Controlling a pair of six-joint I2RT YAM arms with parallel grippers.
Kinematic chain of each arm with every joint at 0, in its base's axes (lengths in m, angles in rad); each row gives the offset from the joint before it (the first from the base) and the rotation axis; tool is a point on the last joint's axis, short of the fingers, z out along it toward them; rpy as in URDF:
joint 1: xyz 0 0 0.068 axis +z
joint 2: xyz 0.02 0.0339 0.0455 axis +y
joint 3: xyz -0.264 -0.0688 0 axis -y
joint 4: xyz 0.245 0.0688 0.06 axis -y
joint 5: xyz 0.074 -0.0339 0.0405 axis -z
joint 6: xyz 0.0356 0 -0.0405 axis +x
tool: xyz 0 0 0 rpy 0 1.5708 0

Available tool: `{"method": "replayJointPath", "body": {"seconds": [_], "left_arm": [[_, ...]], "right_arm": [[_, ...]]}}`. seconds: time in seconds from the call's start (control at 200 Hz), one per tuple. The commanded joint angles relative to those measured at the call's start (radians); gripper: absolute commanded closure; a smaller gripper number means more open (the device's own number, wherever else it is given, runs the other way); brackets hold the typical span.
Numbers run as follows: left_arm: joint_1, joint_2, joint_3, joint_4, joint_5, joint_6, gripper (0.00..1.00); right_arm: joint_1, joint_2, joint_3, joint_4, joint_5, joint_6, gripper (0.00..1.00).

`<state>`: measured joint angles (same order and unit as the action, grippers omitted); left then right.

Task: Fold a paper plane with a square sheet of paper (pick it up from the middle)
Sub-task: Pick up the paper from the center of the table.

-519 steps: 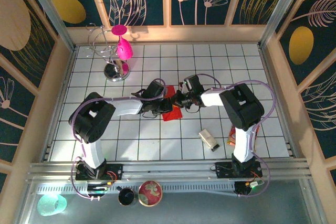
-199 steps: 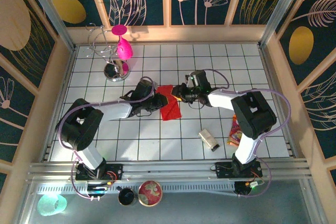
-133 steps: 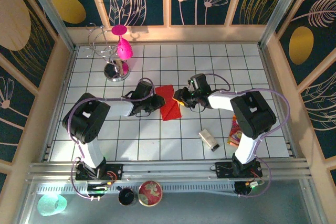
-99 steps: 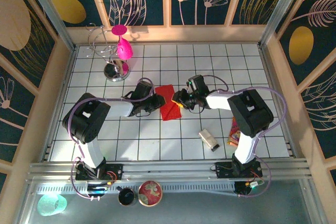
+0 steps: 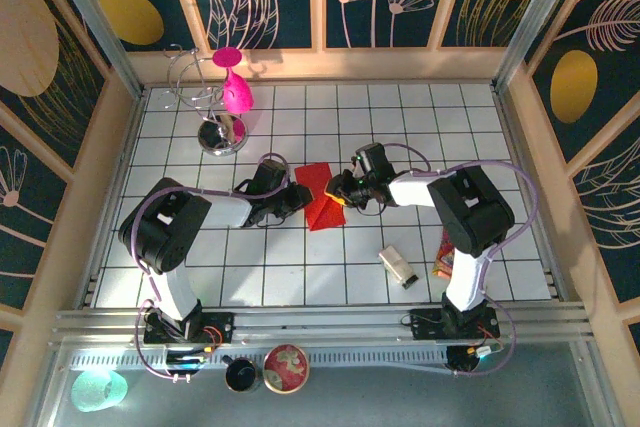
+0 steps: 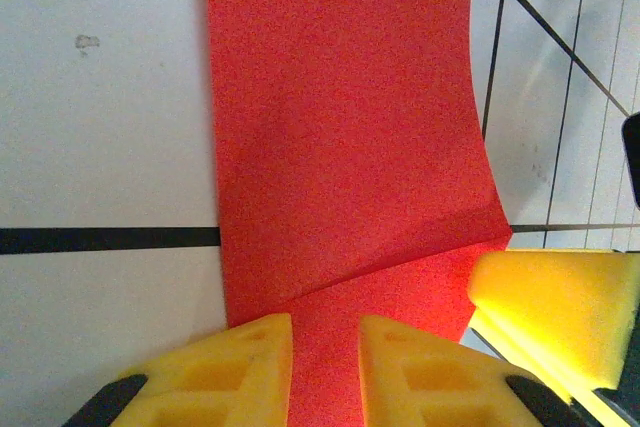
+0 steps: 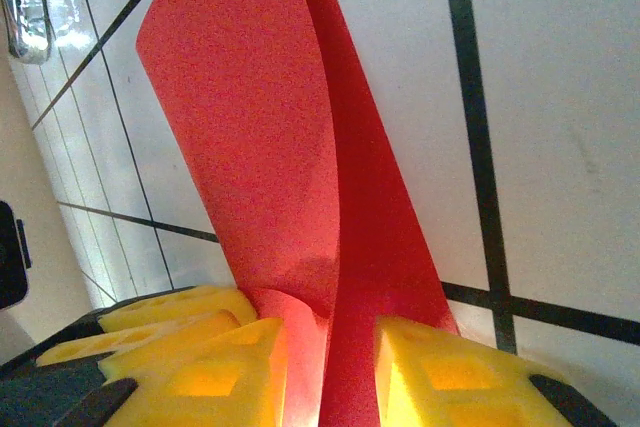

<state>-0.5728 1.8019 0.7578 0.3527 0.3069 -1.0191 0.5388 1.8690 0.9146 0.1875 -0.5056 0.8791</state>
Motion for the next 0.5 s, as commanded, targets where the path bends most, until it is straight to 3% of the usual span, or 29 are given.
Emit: {"method": "replayJointPath", "body": {"seconds": [0.0, 0.395, 0.496], "left_arm": [[0.010, 0.015, -0.017, 0.023, 0.011, -0.014, 0.76], [0.022, -0.037, -0.021, 0.018, 0.015, -0.021, 0.74], [0.032, -0.072, -0.039, 0.041, 0.015, -0.043, 0.74]], "right_arm": [[0.021, 0.018, 0.020, 0.054, -0.043, 0.011, 0.72], [0.032, 0.044, 0.005, 0.155, -0.086, -0.004, 0.80], [0.033, 0.046, 0.007, 0.159, -0.080, -0.019, 0.86]]}}
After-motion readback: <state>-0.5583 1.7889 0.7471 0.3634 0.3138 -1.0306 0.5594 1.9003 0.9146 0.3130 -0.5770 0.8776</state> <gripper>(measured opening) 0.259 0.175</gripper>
